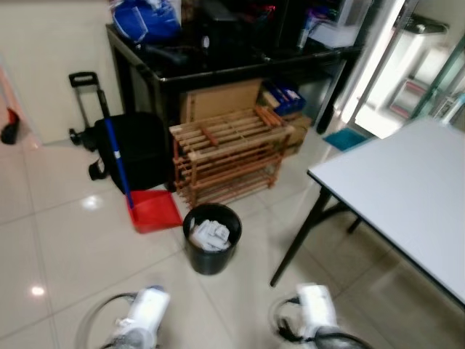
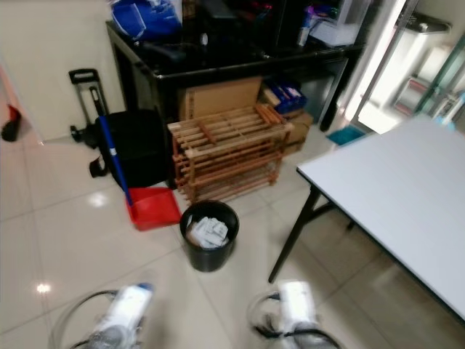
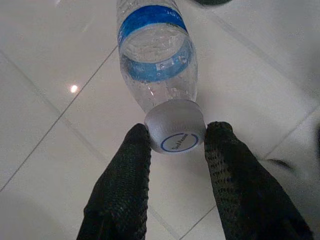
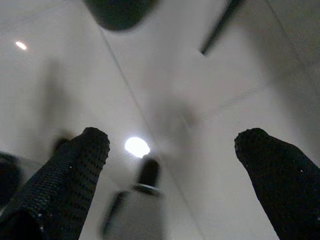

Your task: Picking trash to rubbish bin

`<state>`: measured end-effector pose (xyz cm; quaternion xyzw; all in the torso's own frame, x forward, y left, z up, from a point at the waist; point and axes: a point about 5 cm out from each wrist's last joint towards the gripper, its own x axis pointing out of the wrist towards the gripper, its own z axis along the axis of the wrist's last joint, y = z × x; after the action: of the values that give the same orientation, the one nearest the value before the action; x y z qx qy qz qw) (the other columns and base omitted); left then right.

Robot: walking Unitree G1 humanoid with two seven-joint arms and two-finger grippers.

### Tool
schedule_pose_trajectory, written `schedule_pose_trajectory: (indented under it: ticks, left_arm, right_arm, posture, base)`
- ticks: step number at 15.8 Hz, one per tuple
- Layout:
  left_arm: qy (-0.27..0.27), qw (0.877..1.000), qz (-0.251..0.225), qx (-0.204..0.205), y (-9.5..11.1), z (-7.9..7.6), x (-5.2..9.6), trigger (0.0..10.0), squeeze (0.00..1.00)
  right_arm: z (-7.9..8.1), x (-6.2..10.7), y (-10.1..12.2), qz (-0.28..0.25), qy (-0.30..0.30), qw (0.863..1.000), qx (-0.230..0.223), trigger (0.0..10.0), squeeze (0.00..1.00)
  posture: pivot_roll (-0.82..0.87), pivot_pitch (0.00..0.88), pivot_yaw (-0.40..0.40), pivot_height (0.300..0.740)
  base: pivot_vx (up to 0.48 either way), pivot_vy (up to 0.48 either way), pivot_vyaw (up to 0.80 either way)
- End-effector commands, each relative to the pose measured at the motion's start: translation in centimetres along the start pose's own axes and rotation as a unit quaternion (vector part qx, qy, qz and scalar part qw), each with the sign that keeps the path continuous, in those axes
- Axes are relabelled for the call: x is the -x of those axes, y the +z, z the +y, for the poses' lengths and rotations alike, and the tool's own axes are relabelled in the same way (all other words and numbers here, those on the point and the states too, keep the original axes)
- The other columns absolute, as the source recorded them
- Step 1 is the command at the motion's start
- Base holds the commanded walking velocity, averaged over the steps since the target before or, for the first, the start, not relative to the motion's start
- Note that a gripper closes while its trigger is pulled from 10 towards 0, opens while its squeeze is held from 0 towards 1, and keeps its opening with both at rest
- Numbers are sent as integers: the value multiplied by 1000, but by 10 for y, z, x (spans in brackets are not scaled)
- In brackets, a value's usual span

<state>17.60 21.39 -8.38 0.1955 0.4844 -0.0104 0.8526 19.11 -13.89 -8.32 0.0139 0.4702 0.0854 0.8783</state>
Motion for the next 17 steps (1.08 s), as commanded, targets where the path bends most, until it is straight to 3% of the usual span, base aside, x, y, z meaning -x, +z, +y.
schedule_pose_trajectory:
  ticks: [1, 4, 17]
  left_arm:
    - [-13, 1000, -17, 5, 13, -12, -1, 10000, 0]
    - [-6, 1000, -19, 9, 15, -8, -1, 10000, 0]
    - [-8, 1000, -17, 21, 16, -14, -1, 10000, 0]
  right_arm:
    - [-21, 4, -4, 7, -29, 1000, -4, 10000, 0]
    - [-28, 5, -3, 5, -48, 999, -18, 10000, 0]
    - [-26, 5, -1, 4, -43, 999, -14, 10000, 0]
  posture:
    - [-37, 0, -105, 740]
    - [-38, 0, -103, 740]
    - [-54, 44, -107, 740]
  base:
    - [379, 0, 0]
    - [380, 0, 0]
    - [372, 0, 0]
